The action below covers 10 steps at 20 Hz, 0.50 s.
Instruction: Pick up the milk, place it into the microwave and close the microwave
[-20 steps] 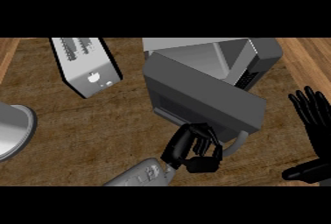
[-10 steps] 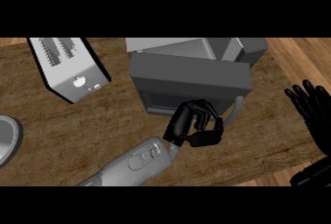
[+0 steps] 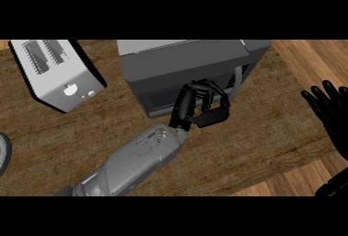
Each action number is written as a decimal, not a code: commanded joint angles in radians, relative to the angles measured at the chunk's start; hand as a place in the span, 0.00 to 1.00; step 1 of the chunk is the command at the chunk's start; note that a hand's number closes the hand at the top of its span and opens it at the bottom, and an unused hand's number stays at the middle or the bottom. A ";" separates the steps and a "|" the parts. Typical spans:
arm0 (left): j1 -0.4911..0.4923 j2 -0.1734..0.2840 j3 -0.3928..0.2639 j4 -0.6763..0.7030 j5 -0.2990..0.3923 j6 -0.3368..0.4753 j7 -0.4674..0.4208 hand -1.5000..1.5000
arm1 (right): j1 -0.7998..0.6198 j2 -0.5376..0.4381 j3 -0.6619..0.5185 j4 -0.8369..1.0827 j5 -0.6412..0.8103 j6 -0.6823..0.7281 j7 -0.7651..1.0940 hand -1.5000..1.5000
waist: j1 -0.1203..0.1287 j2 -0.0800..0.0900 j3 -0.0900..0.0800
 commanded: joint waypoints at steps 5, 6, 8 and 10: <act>-0.059 0.000 0.086 0.069 0.100 -0.013 -0.096 1.00 | -0.019 -0.025 -0.009 -0.030 -0.067 0.010 0.045 0.00 | -0.025 0.014 0.000; -0.069 0.000 0.086 0.076 0.107 -0.008 -0.096 1.00 | -0.023 -0.036 -0.015 -0.037 -0.073 0.014 0.047 0.00 | -0.034 0.012 0.001; -0.062 0.000 0.085 0.082 0.123 -0.023 -0.122 1.00 | -0.018 -0.040 -0.007 -0.043 -0.073 0.016 0.061 0.00 | -0.031 0.015 0.001; -0.074 0.000 0.085 0.089 0.131 -0.016 -0.140 1.00 | -0.037 -0.047 -0.020 -0.050 -0.089 0.008 0.065 0.00 | -0.035 0.015 0.002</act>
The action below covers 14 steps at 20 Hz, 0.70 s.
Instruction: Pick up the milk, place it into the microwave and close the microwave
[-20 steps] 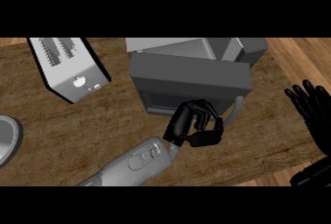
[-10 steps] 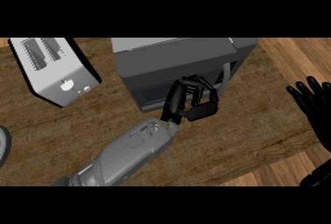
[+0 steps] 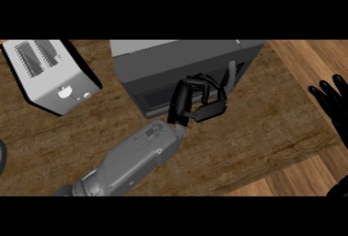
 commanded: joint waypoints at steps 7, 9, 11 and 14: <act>-0.070 0.001 0.060 0.087 0.074 -0.024 -0.076 1.00 | -0.029 -0.042 -0.024 -0.026 -0.072 0.011 0.038 0.00 | -0.020 0.013 0.002; -0.061 0.001 0.051 0.093 0.082 -0.025 -0.099 1.00 | -0.037 -0.043 -0.020 -0.027 -0.083 0.006 0.051 0.00 | -0.014 0.018 0.001; -0.064 0.001 0.044 0.099 0.090 -0.029 -0.110 1.00 | -0.036 -0.050 -0.022 -0.029 -0.088 0.007 0.057 0.00 | -0.021 0.019 0.002; -0.074 0.001 0.047 0.102 0.101 -0.029 -0.134 1.00 | -0.041 -0.056 -0.034 -0.024 -0.106 -0.001 0.066 0.00 | -0.021 0.021 0.003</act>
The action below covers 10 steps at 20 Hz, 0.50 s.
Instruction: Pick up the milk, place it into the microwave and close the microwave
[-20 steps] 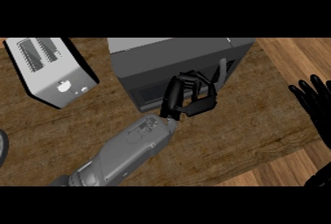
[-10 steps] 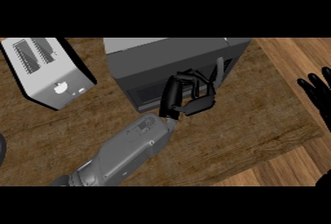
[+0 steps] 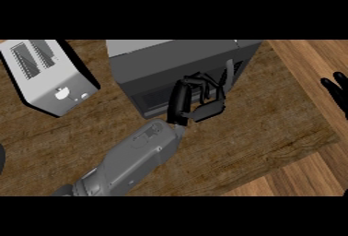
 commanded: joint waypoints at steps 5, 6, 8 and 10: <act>-0.063 0.001 0.044 0.094 0.048 -0.018 -0.027 1.00 | -0.014 -0.028 -0.015 -0.007 -0.047 -0.001 0.032 0.00 | -0.016 0.017 -0.001; -0.067 0.001 0.051 0.095 0.051 -0.012 -0.040 1.00 | -0.014 -0.030 -0.016 -0.010 -0.055 -0.004 0.037 0.00 | -0.011 0.012 -0.001; -0.073 0.001 0.050 0.104 0.058 -0.010 -0.046 1.00 | -0.014 -0.037 -0.019 -0.009 -0.062 -0.004 0.044 0.00 | -0.009 0.013 0.000; -0.074 0.001 0.046 0.099 0.069 -0.018 -0.059 1.00 | -0.022 -0.039 -0.019 -0.009 -0.074 -0.007 0.049 0.00 | -0.012 0.018 -0.001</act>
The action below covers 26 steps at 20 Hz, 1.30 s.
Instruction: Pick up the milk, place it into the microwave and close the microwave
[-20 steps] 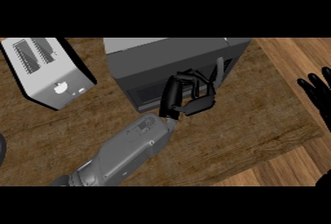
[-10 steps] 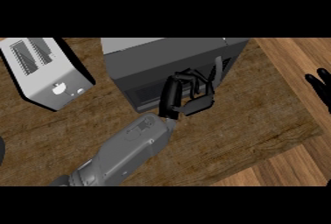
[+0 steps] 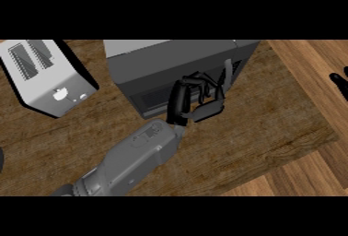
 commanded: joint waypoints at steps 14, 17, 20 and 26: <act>-0.080 0.001 0.020 0.112 0.074 -0.027 -0.044 1.00 | -0.022 -0.044 0.000 -0.012 -0.098 0.021 0.056 0.00 | -0.004 0.016 0.001; -0.086 0.001 0.024 0.117 0.090 -0.027 -0.050 1.00 | -0.024 -0.058 -0.001 -0.017 -0.122 0.035 0.063 0.00 | -0.008 0.015 0.002; -0.089 0.001 0.020 0.120 0.102 -0.032 -0.058 1.00 | -0.039 -0.075 0.010 -0.023 -0.141 0.053 0.078 0.00 | 0.004 0.018 0.000; -0.098 0.001 -0.001 0.127 0.115 -0.028 -0.080 1.00 | -0.035 -0.090 0.013 -0.016 -0.177 0.063 0.095 0.00 | -0.005 0.018 0.001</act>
